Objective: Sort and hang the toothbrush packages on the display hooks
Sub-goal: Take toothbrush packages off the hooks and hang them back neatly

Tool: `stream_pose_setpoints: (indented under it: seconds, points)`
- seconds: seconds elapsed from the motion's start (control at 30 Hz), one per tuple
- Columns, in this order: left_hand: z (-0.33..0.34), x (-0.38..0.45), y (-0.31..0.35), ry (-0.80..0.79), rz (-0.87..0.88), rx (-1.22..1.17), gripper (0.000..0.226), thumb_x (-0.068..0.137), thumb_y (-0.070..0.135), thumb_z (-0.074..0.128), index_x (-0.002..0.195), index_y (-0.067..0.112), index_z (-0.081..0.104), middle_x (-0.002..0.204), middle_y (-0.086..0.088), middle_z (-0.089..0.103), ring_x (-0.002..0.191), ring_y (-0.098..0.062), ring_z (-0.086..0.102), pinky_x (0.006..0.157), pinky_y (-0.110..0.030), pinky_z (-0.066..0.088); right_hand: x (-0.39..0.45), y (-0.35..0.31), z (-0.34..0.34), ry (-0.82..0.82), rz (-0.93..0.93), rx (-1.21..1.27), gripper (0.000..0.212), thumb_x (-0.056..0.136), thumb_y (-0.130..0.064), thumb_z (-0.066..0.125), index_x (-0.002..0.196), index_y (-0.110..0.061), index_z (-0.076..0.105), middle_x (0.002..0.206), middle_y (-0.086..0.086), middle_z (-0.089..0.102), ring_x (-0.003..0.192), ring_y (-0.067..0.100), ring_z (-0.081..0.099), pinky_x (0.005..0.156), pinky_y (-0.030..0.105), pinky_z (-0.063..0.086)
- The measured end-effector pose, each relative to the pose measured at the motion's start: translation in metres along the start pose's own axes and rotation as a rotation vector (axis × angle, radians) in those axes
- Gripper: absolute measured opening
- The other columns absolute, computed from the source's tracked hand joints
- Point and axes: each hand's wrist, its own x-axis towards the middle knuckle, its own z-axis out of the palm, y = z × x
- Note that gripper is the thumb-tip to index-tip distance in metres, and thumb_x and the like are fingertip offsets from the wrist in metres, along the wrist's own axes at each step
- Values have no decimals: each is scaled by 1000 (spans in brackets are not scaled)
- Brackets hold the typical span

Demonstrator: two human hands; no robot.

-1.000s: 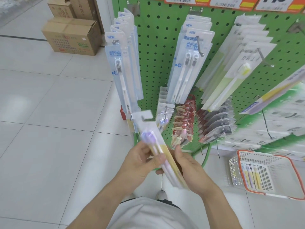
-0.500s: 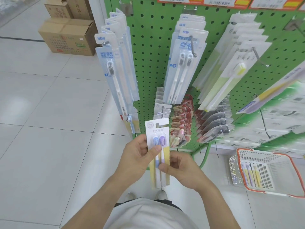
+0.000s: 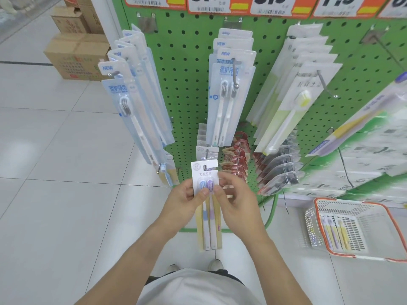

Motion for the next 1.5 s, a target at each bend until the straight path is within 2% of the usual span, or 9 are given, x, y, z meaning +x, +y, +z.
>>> stream_pose_setpoints:
  seconds: [0.13, 0.33, 0.47, 0.6, 0.8, 0.93, 1.1, 1.33, 1.5]
  points:
    - [-2, 11, -6, -39, -56, 77, 22, 100, 20, 62, 122, 16, 64, 110, 0, 77, 94, -4, 71, 74, -14, 48, 3, 9, 0, -58, 36, -145, 38, 97, -34, 65, 135, -26, 59, 113, -27, 54, 95, -3, 63, 75, 7, 47]
    - [-7, 25, -18, -41, -70, 201, 28, 98, 32, 62, 123, 21, 62, 117, 3, 74, 113, -17, 67, 104, -42, 50, 13, 16, 3, -96, -8, -234, 39, 96, -32, 65, 133, -31, 54, 119, -17, 59, 104, 2, 60, 88, 37, 55]
    - [-10, 34, -20, -86, -57, 382, 39, 95, 48, 53, 123, 20, 57, 120, 2, 69, 115, -18, 62, 103, -37, 48, 29, 3, 6, 86, -231, -349, 34, 96, -11, 58, 128, -24, 59, 116, -10, 54, 98, 9, 60, 81, 36, 54]
    - [-8, 38, -6, -70, -92, 526, 19, 105, 35, 48, 90, 24, 46, 79, 9, 50, 74, -9, 50, 66, -24, 40, 53, -6, 13, 25, -281, -444, 33, 99, -10, 52, 128, -19, 65, 124, -10, 56, 106, 7, 58, 84, 29, 50]
    - [-18, 41, -6, -96, -73, 713, 19, 91, 11, 43, 108, 16, 50, 95, 0, 57, 90, -19, 58, 80, -32, 48, 66, 4, 20, -2, -288, -484, 21, 100, -14, 58, 113, -16, 74, 113, -4, 65, 97, 19, 66, 78, 39, 56]
    - [-16, 37, -1, 35, 63, 712, 48, 90, -1, 41, 136, 15, 46, 134, -7, 53, 115, -28, 57, 96, -45, 49, 66, 2, 21, 42, -306, -501, 17, 99, -16, 61, 110, -19, 75, 108, -7, 66, 92, 15, 66, 75, 37, 55]
    - [-5, 34, 19, 272, 232, 583, 39, 104, 7, 38, 141, 14, 46, 139, -1, 51, 124, -14, 51, 92, -15, 34, 67, 3, 19, 55, -314, -478, 18, 98, -12, 61, 107, -18, 76, 104, -6, 68, 90, 16, 67, 74, 40, 56]
    - [5, 63, 41, 346, 187, 498, 35, 104, 16, 45, 137, 17, 56, 131, -1, 63, 116, -20, 61, 98, -33, 48, 66, 2, 17, 27, -302, -506, 22, 97, -10, 60, 111, -17, 76, 106, -2, 68, 90, 22, 68, 74, 42, 56]
    - [11, 81, 59, 369, 43, 525, 29, 95, 8, 53, 120, 13, 67, 103, 0, 67, 91, -18, 62, 76, -25, 46, 63, -3, 16, -4, -294, -548, 26, 98, -12, 57, 112, -23, 76, 106, -6, 66, 90, 19, 66, 71, 37, 53]
